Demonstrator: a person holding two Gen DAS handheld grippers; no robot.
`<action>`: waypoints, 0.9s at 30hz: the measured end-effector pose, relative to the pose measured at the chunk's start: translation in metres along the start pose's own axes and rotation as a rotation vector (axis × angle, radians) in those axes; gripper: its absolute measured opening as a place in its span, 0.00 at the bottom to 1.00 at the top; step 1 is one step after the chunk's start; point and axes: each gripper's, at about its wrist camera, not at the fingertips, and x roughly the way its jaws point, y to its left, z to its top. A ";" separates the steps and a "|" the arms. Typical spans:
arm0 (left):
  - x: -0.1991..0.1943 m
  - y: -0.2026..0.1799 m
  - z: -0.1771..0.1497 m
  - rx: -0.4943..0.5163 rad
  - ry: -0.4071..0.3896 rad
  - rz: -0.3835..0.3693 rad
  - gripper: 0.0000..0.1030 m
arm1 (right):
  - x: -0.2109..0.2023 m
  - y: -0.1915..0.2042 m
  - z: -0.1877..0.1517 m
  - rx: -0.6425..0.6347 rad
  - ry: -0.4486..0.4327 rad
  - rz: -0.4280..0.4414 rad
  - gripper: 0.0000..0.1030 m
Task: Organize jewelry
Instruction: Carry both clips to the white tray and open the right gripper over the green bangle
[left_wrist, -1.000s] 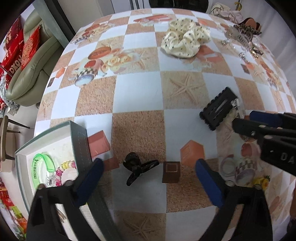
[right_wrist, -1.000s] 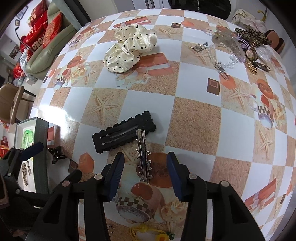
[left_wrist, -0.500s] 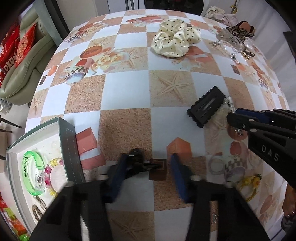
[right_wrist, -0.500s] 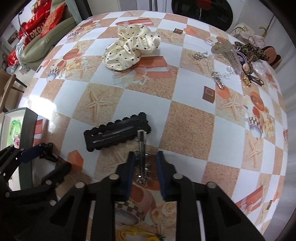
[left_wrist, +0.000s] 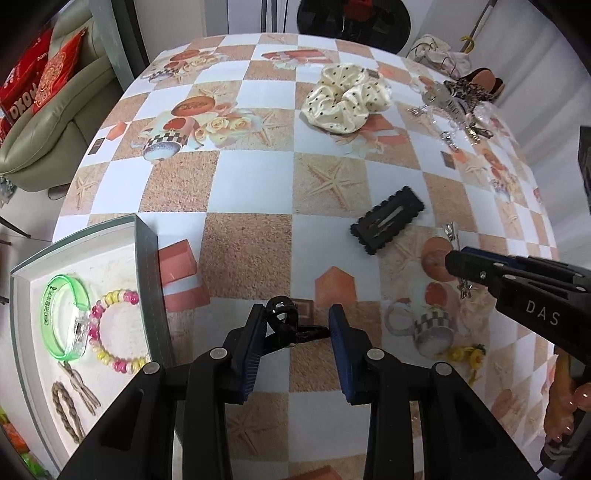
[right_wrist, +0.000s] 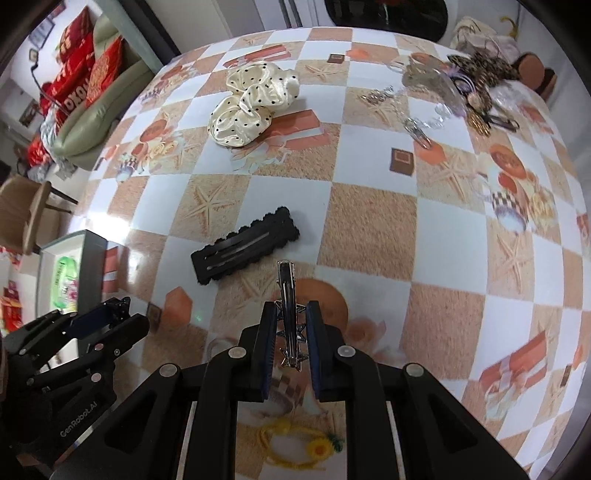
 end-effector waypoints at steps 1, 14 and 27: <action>-0.004 -0.001 -0.001 0.000 -0.006 -0.004 0.39 | -0.002 0.000 -0.001 0.009 0.001 0.006 0.17; -0.048 -0.001 -0.018 -0.035 -0.066 -0.033 0.39 | -0.029 -0.005 -0.021 0.080 0.014 0.078 0.17; -0.090 0.064 -0.057 -0.167 -0.118 0.012 0.39 | -0.053 0.064 -0.013 -0.032 -0.003 0.153 0.17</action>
